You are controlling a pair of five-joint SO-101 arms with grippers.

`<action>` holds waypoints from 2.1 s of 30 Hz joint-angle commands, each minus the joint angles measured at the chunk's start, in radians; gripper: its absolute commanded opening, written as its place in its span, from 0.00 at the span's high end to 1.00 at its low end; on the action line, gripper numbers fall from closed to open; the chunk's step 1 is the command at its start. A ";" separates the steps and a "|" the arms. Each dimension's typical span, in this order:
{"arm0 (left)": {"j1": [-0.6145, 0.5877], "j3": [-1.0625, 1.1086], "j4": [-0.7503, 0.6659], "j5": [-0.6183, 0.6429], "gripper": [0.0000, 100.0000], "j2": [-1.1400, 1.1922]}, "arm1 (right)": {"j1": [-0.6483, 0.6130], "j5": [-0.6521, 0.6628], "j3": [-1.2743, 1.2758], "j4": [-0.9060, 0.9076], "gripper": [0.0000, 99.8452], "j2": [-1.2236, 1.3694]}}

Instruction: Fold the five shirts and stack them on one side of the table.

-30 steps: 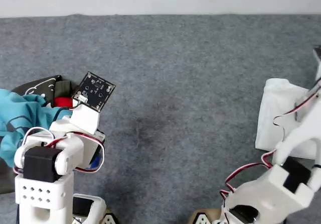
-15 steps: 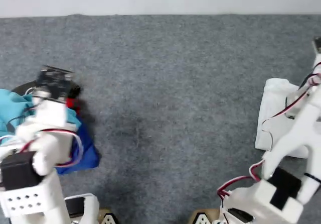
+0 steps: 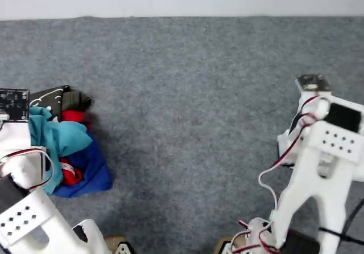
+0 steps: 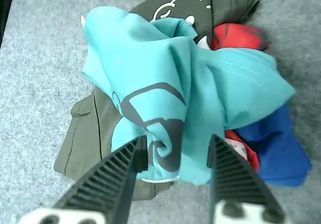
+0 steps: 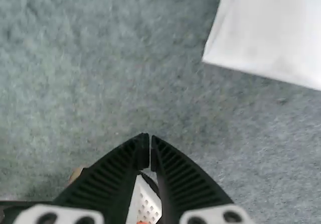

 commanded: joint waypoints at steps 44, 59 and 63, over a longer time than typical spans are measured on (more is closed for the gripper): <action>1.007 -0.344 -0.345 0.407 0.99 0.020 | -0.012 -0.012 0.061 0.041 0.99 -0.064; 0.859 0.107 -0.371 0.173 0.97 0.328 | -0.019 -0.008 0.061 0.039 0.99 -0.053; 0.721 0.131 -0.353 0.118 0.83 0.399 | -0.074 -0.005 0.061 0.038 0.99 -0.053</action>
